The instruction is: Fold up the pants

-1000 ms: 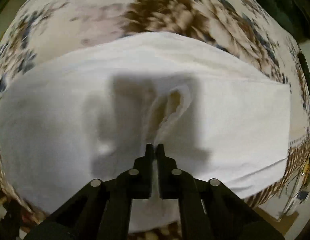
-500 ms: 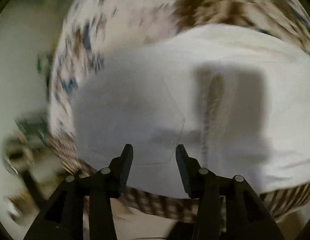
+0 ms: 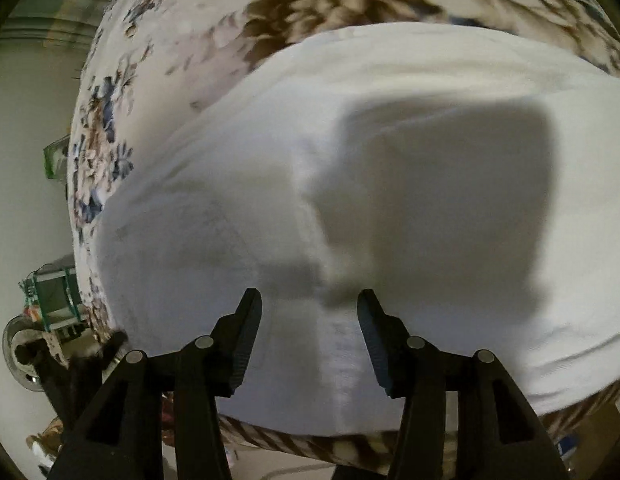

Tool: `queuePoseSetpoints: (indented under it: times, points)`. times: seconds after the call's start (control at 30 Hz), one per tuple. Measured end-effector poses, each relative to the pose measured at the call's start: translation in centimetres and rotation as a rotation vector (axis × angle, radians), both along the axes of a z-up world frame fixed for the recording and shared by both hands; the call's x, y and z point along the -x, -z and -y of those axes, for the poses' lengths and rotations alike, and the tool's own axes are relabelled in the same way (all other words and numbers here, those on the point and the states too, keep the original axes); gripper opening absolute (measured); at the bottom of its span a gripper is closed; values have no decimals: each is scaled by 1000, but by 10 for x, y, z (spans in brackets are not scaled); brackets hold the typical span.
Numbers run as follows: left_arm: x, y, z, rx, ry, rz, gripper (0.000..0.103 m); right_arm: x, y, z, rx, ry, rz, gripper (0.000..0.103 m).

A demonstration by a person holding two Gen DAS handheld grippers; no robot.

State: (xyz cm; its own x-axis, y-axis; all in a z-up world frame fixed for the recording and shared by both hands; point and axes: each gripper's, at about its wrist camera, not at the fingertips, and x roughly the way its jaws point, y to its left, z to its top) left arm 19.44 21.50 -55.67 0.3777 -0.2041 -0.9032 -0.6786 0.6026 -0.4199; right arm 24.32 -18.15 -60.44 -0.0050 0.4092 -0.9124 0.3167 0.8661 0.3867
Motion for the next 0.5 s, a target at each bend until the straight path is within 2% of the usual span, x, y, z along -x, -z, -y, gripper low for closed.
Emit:
queuePoseSetpoints:
  times: [0.03, 0.17, 0.3, 0.4, 0.5]
  points:
    - [-3, 1, -1, 5, 1, 21, 50, 4, 0, 10, 4, 16, -10, 53]
    - [-7, 4, 3, -1, 1, 73, 49, 20, 1, 33, -6, 86, -33, 53]
    - [8, 12, -4, 71, -39, 141, 53, 31, -2, 47, -5, 132, -34, 53]
    - [28, 1, -2, 151, -75, 158, 53, 39, -1, 54, -17, 156, -49, 53]
    - [43, -6, 3, 175, -102, 182, 53, 46, 3, 60, -40, 175, -65, 53]
